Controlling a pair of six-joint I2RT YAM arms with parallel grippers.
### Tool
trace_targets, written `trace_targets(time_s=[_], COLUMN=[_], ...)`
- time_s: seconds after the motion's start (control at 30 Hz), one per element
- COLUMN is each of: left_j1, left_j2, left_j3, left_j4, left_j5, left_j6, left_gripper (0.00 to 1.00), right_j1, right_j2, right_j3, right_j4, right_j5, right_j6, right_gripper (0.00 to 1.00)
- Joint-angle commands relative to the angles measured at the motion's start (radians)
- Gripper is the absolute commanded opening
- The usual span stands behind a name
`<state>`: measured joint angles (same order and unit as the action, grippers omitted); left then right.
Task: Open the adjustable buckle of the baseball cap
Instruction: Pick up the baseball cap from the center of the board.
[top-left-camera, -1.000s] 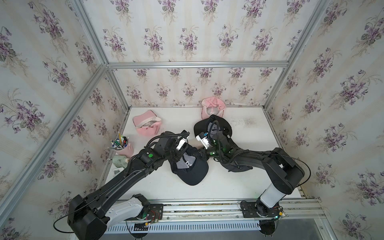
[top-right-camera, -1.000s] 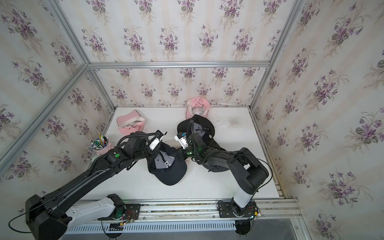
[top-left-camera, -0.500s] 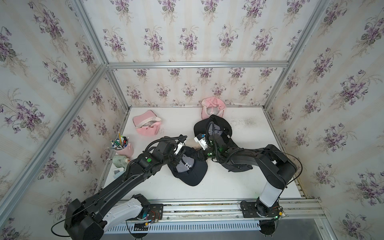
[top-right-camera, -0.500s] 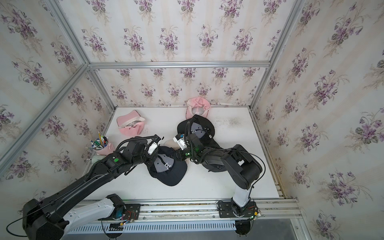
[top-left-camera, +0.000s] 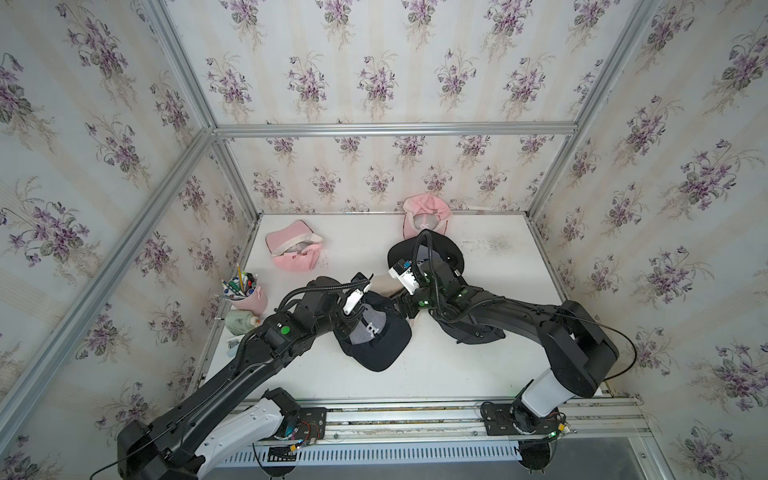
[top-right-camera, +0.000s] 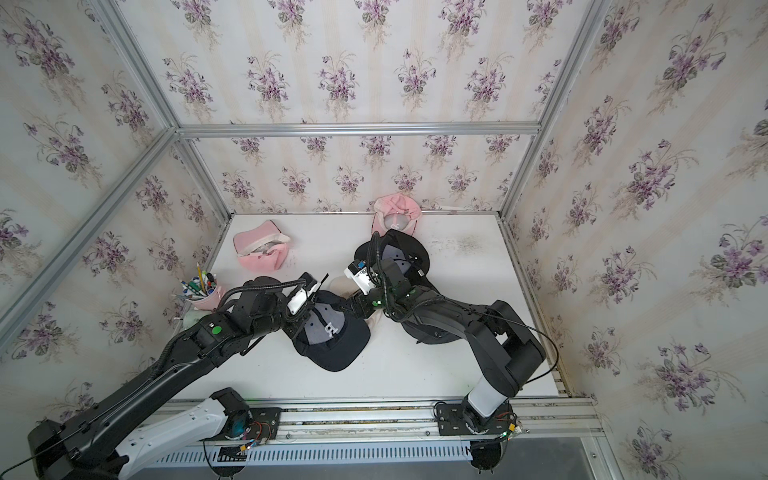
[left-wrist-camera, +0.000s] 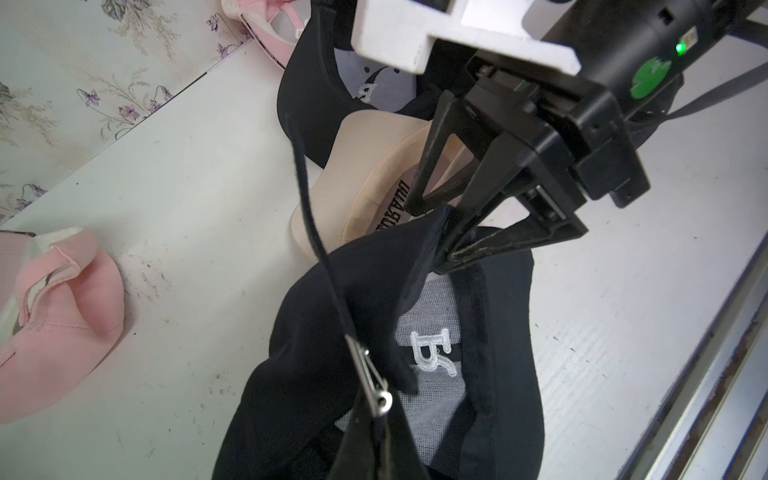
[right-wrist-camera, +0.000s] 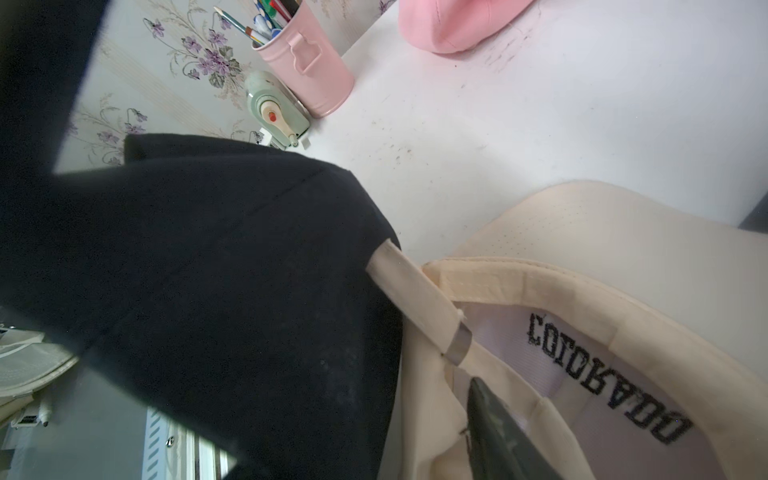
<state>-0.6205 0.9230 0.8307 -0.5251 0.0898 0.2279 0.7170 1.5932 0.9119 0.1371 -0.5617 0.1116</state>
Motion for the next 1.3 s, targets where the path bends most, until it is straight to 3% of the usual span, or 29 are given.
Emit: trace_targets(time_s=[0.0, 0.23, 0.67, 0.83, 1.0, 1.17, 1.27], left_j1=[-0.001, -0.001, -0.001, 0.001, 0.001, 0.002, 0.003], left_j2=[-0.023, 0.013, 0.109, 0.132, 0.144, 0.165, 0.183], left_j3=[-0.002, 0.053, 0.156, 0.187, 0.200, 0.226, 0.252], left_j4=[0.033, 0.065, 0.071, 0.065, 0.073, 0.090, 0.093], left_j5=[0.039, 0.087, 0.185, 0.198, 0.208, 0.204, 0.212], left_j6=[0.026, 0.043, 0.062, 0.077, 0.074, 0.073, 0.085], left_gripper=[0.02, 0.02, 0.03, 0.03, 0.06, 0.25, 0.35], right_j1=[0.001, 0.002, 0.050, 0.050, 0.050, 0.050, 0.050], right_j2=[-0.066, -0.160, -0.228, -0.234, -0.231, -0.254, -0.254], right_j3=[-0.016, -0.027, 0.002, 0.000, 0.006, -0.009, 0.003], right_j4=[-0.027, 0.000, 0.057, 0.091, 0.094, 0.126, 0.118], right_j5=[0.014, 0.008, 0.045, 0.063, 0.072, 0.188, 0.224], right_j6=[-0.072, -0.138, -0.158, -0.151, -0.158, -0.133, -0.121], right_gripper=[0.61, 0.63, 0.55, 0.44, 0.19, 0.00, 0.00])
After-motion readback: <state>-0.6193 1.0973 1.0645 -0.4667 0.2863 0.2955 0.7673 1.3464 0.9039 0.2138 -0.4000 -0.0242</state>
